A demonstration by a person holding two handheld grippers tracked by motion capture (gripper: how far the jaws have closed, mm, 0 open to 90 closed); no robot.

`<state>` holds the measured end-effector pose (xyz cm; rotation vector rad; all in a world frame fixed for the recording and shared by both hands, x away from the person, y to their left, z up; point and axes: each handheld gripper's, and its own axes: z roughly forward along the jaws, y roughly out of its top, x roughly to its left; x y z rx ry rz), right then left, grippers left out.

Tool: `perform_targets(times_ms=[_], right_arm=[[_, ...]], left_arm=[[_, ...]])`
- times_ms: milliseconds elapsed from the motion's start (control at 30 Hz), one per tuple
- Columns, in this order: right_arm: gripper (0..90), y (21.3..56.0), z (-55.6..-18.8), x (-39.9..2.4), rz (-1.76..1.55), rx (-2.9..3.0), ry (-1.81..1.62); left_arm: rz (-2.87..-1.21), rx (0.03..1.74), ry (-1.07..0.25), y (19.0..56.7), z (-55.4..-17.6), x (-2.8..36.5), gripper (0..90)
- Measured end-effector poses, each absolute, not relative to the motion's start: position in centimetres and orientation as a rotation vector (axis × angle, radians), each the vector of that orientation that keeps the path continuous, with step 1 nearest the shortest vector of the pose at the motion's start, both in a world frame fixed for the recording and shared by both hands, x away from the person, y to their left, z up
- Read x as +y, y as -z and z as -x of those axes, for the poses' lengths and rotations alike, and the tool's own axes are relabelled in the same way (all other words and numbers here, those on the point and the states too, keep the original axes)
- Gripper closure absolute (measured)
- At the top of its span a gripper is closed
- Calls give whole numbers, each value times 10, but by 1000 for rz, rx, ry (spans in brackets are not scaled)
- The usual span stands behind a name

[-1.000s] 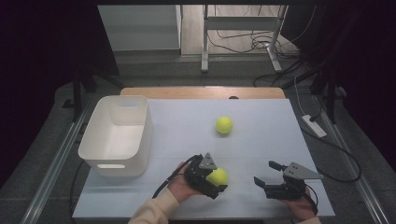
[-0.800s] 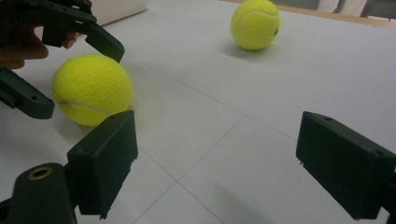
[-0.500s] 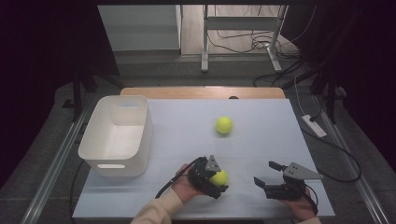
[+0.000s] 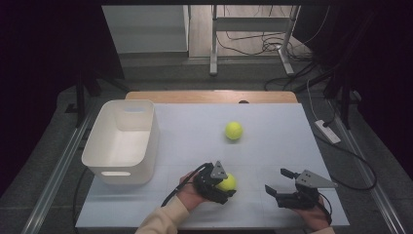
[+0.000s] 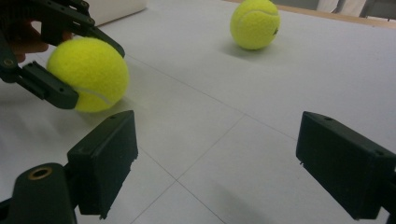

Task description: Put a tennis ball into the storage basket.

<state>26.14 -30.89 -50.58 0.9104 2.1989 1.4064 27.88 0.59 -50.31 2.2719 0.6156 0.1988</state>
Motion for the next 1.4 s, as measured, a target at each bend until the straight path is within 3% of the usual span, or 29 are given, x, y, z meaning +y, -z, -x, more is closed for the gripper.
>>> perform_targets(times_ms=[1400], right_arm=[[128,505,-261,-309,-908,2188,-1412]], left_arm=[[-2012,646,-334,450,-270,57,263]])
